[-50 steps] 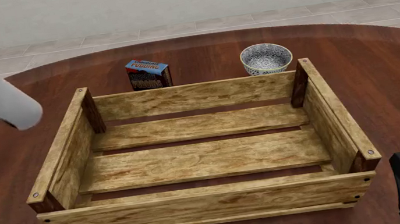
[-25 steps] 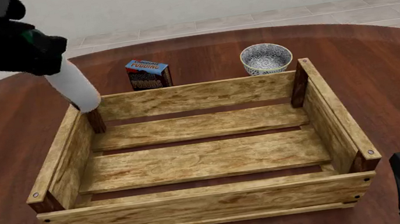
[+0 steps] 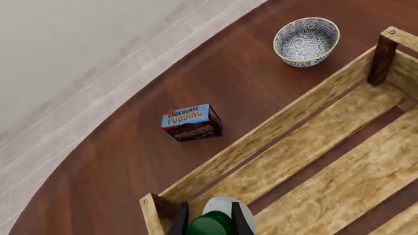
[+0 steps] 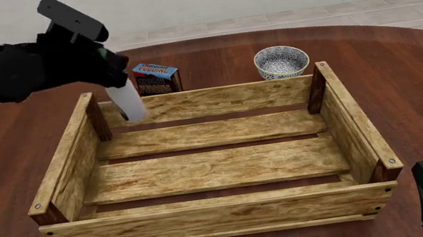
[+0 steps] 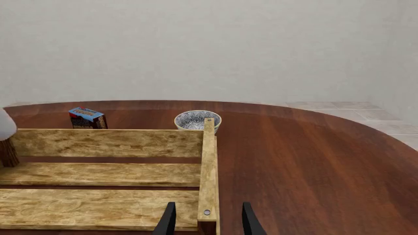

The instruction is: Pick up the salad dressing and put it in the tray.

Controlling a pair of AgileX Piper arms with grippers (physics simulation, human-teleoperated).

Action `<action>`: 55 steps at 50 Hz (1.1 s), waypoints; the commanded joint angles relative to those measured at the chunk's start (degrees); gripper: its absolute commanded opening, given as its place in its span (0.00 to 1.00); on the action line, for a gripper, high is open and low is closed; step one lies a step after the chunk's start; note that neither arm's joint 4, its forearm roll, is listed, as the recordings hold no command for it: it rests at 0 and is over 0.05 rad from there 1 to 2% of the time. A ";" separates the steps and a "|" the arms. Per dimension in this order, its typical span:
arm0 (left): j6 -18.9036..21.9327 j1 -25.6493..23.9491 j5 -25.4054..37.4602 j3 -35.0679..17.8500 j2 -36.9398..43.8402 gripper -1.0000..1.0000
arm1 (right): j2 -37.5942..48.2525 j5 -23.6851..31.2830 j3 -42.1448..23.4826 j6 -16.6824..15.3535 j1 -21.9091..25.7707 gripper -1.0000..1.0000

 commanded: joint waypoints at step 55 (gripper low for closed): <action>-0.78 -11.23 -14.25 3.17 18.45 0.00 | 0.02 0.00 0.00 -0.01 0.01 1.00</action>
